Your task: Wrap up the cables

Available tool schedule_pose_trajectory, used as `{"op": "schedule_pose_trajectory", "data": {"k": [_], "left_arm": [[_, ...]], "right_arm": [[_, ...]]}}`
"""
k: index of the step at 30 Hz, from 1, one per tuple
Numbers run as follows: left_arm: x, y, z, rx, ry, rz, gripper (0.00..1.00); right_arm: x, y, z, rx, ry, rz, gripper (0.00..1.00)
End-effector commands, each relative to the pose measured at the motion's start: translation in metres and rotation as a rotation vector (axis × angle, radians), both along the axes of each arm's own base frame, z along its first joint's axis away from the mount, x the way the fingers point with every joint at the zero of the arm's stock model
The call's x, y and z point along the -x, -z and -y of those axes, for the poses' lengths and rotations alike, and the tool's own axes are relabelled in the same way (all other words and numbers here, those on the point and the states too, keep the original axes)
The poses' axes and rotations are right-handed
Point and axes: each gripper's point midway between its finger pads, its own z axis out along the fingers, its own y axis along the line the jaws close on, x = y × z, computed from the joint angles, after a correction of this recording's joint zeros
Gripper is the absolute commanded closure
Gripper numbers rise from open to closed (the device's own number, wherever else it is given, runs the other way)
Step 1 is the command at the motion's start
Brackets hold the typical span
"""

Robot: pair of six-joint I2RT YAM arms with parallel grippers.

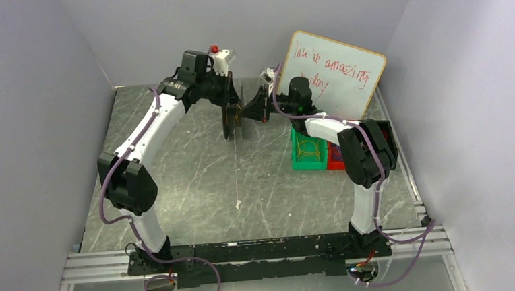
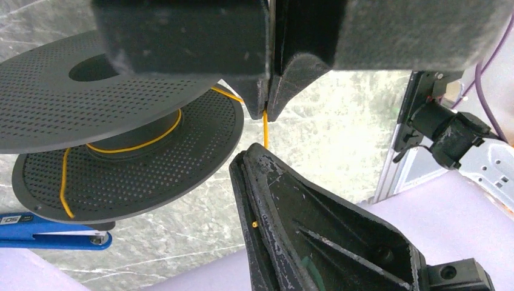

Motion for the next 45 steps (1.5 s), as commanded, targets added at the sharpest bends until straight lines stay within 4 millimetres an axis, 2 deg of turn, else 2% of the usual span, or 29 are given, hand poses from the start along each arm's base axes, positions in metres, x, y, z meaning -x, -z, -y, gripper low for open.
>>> {"op": "schedule_pose_trajectory", "data": {"k": [1, 6, 13, 14, 15, 18, 20, 23, 26, 32, 34, 40, 45], "left_arm": [[-0.017, -0.083, -0.015, 0.138, -0.057, 0.212, 0.93], [-0.017, -0.088, -0.017, 0.143, -0.073, 0.210, 0.86], [-0.020, -0.096, -0.023, 0.130, -0.104, 0.232, 0.90], [-0.019, -0.098, -0.022, 0.129, -0.090, 0.241, 0.87], [-0.016, -0.101, -0.018, 0.140, -0.050, 0.257, 0.79], [-0.007, -0.105, -0.011, 0.133, 0.057, 0.292, 0.51], [-0.006, -0.103, -0.012, 0.111, 0.067, 0.300, 0.45], [-0.015, -0.088, -0.024, 0.032, -0.059, 0.288, 0.41], [-0.014, -0.067, -0.025, -0.121, -0.135, 0.319, 0.32], [-0.011, -0.027, -0.009, -0.248, -0.147, 0.302, 0.25], [-0.009, -0.019, -0.001, -0.262, -0.127, 0.298, 0.25], [-0.013, -0.005, -0.004, -0.334, -0.166, 0.308, 0.24], [-0.009, 0.007, 0.002, -0.349, -0.136, 0.297, 0.24]], "right_arm": [[0.016, 0.026, 0.004, 0.067, -0.053, -0.100, 1.00], [0.019, 0.029, 0.001, 0.074, -0.067, -0.105, 1.00], [0.020, 0.030, 0.000, 0.078, -0.071, -0.108, 1.00], [0.020, 0.030, -0.001, 0.078, -0.073, -0.108, 1.00], [0.020, 0.030, -0.001, 0.078, -0.073, -0.107, 1.00], [0.021, 0.028, -0.001, 0.078, -0.080, -0.102, 1.00], [0.020, 0.026, -0.001, 0.082, -0.074, -0.087, 1.00], [0.014, 0.025, 0.001, 0.109, -0.029, -0.068, 1.00], [0.005, 0.024, 0.002, 0.125, 0.024, -0.086, 1.00], [-0.003, 0.017, 0.003, 0.116, 0.083, -0.125, 1.00], [-0.003, 0.015, 0.004, 0.118, 0.091, -0.125, 1.00], [0.005, 0.003, 0.004, 0.080, 0.080, -0.122, 1.00], [0.009, -0.011, 0.002, 0.047, 0.057, -0.120, 1.00]]}}
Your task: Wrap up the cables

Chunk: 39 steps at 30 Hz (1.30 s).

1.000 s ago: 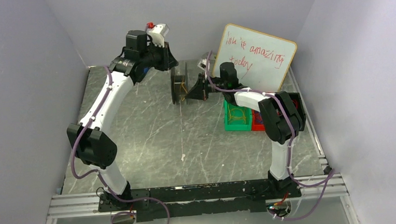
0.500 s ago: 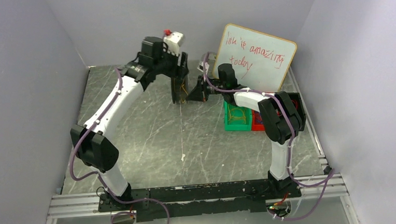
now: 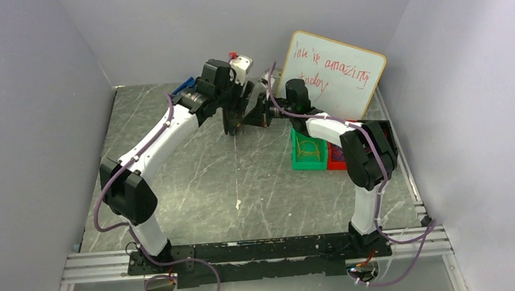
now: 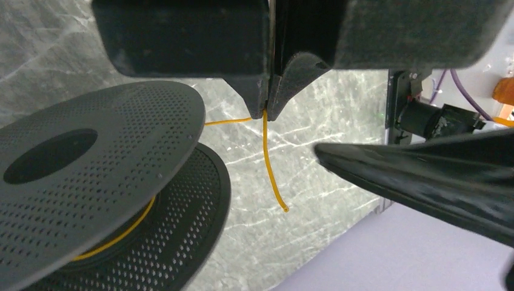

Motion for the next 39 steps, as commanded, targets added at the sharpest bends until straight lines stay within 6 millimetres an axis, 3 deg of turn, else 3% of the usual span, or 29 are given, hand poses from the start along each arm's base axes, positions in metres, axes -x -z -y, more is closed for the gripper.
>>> {"op": "schedule_pose_trajectory", "data": {"k": [1, 6, 12, 18, 27, 33, 39], "left_arm": [[-0.003, 0.012, 0.005, -0.049, 0.010, 0.016, 0.24], [-0.001, 0.021, 0.012, -0.067, 0.029, 0.009, 0.29], [0.001, 0.020, 0.017, -0.054, 0.039, -0.001, 0.53], [0.003, 0.014, 0.015, -0.039, 0.022, 0.005, 0.57], [0.002, 0.006, 0.015, -0.013, 0.005, 0.007, 0.71], [-0.003, -0.007, 0.006, 0.056, -0.040, -0.005, 0.97], [-0.009, -0.020, -0.008, 0.223, -0.032, -0.077, 0.97]], "right_arm": [[0.005, -0.047, -0.003, -0.078, -0.022, 0.093, 1.00], [0.007, -0.049, -0.002, -0.079, -0.022, 0.095, 1.00], [0.006, -0.045, 0.000, -0.066, -0.009, 0.096, 1.00], [0.004, -0.045, 0.000, -0.069, -0.005, 0.090, 1.00], [0.002, -0.042, 0.003, -0.065, 0.007, 0.089, 1.00], [0.000, -0.034, 0.005, -0.056, 0.015, 0.078, 1.00], [-0.002, -0.028, 0.007, -0.048, 0.012, 0.079, 1.00]]}}
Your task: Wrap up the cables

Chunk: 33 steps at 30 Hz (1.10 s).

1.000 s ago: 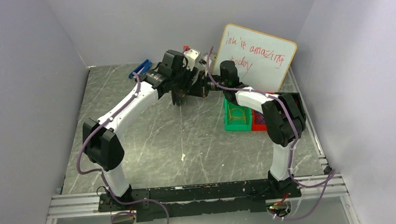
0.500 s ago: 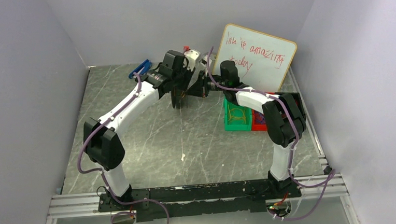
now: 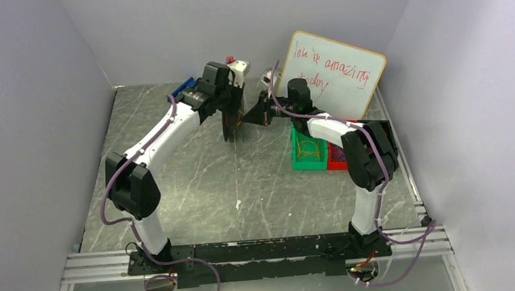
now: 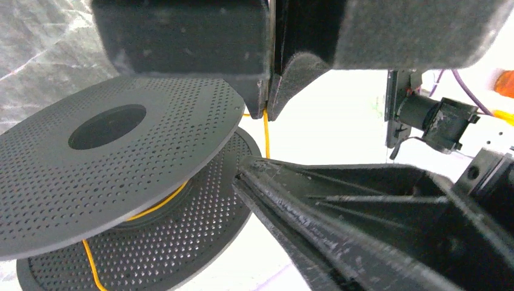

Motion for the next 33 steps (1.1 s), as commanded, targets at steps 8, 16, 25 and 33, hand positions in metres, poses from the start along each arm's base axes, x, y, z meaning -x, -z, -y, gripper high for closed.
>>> {"op": "schedule_pose_trajectory", "data": {"k": [8, 16, 25, 33], "left_arm": [[-0.013, -0.075, -0.038, 0.414, -0.014, -0.032, 0.96], [-0.017, -0.105, -0.060, 0.583, -0.014, -0.052, 0.94], [-0.013, -0.132, -0.059, 0.657, 0.048, -0.036, 0.72], [-0.016, -0.107, -0.061, 0.459, 0.032, 0.022, 0.49]], "right_arm": [[-0.002, -0.011, 0.004, 0.004, -0.013, 0.076, 1.00], [0.000, -0.001, 0.003, 0.028, -0.017, 0.070, 1.00], [0.003, 0.002, -0.001, 0.034, -0.033, 0.066, 1.00], [0.001, -0.005, -0.001, 0.037, -0.031, 0.082, 1.00]]}}
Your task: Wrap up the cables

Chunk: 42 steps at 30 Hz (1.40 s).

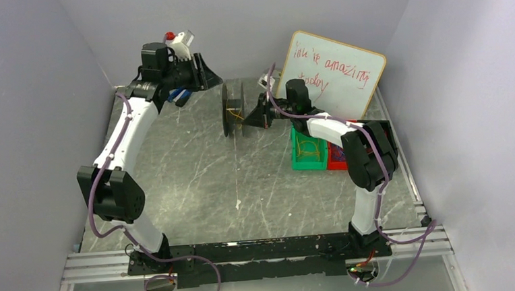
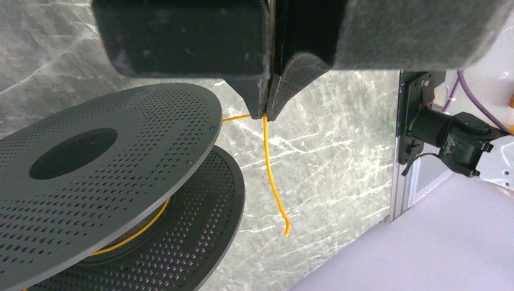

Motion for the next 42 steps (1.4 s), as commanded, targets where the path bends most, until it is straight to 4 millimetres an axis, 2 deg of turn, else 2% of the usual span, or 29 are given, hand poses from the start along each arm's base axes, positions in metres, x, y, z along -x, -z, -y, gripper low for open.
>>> {"op": "schedule_pose_trajectory", "data": {"k": [1, 5, 10, 14, 18, 21, 23, 28, 33, 40, 42], "left_arm": [[0.005, -0.003, 0.004, -0.178, -0.031, 0.101, 0.48], [0.014, 0.021, 0.019, -0.401, -0.073, 0.149, 0.41], [0.016, 0.047, 0.039, -0.549, -0.081, 0.149, 0.41], [0.013, 0.057, 0.043, -0.608, -0.109, 0.150, 0.40], [0.010, 0.058, 0.038, -0.696, -0.123, 0.195, 0.40], [0.012, 0.058, 0.039, -0.723, -0.081, 0.221, 0.38], [0.014, 0.055, 0.039, -0.742, -0.047, 0.236, 0.33], [0.028, 0.054, 0.047, -0.734, 0.064, 0.242, 0.39], [0.032, 0.061, 0.047, -0.726, 0.073, 0.195, 0.44], [0.037, 0.071, 0.050, -0.650, 0.114, 0.122, 0.41], [0.038, 0.075, 0.049, -0.631, 0.120, 0.094, 0.44]], "right_arm": [[-0.001, -0.016, -0.002, -0.006, -0.012, 0.057, 1.00], [-0.003, -0.022, -0.002, -0.003, -0.003, 0.070, 1.00], [-0.004, -0.031, -0.001, 0.002, 0.006, 0.089, 1.00], [-0.002, -0.039, 0.000, -0.001, 0.009, 0.103, 1.00], [0.000, -0.047, 0.002, -0.001, 0.008, 0.128, 1.00], [0.002, -0.051, 0.003, -0.002, 0.002, 0.141, 1.00], [0.003, -0.051, 0.005, 0.001, 0.001, 0.148, 1.00], [0.003, -0.051, 0.005, 0.004, -0.004, 0.151, 1.00], [0.003, -0.053, 0.005, 0.008, 0.002, 0.157, 1.00], [0.003, -0.053, 0.008, 0.021, 0.016, 0.179, 1.00], [0.003, -0.053, 0.008, 0.022, 0.018, 0.180, 1.00]]}}
